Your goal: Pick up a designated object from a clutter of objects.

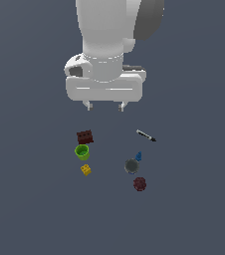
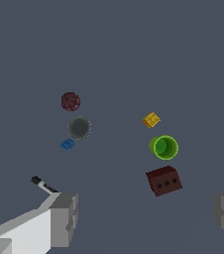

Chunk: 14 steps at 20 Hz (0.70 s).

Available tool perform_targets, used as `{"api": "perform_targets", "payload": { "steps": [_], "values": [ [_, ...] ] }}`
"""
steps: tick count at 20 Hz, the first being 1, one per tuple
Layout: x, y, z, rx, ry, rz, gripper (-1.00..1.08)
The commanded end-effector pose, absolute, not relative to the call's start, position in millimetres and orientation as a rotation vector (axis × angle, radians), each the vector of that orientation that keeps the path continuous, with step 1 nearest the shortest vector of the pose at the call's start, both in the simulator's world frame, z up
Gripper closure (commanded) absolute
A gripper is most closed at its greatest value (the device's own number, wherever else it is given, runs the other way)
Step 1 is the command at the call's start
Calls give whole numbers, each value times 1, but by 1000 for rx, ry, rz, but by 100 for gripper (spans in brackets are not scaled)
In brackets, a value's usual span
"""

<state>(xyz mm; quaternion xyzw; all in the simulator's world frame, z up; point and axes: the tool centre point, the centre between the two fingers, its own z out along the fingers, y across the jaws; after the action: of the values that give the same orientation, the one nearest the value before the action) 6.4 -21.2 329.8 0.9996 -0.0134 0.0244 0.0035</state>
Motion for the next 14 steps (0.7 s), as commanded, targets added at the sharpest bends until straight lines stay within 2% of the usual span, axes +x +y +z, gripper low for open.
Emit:
{"api": "perform_targets", "payload": {
  "steps": [1, 14],
  "values": [
    [6, -21, 330, 3133, -42, 77, -92],
    [1, -30, 329, 3149, -22, 65, -92]
  ]
}}
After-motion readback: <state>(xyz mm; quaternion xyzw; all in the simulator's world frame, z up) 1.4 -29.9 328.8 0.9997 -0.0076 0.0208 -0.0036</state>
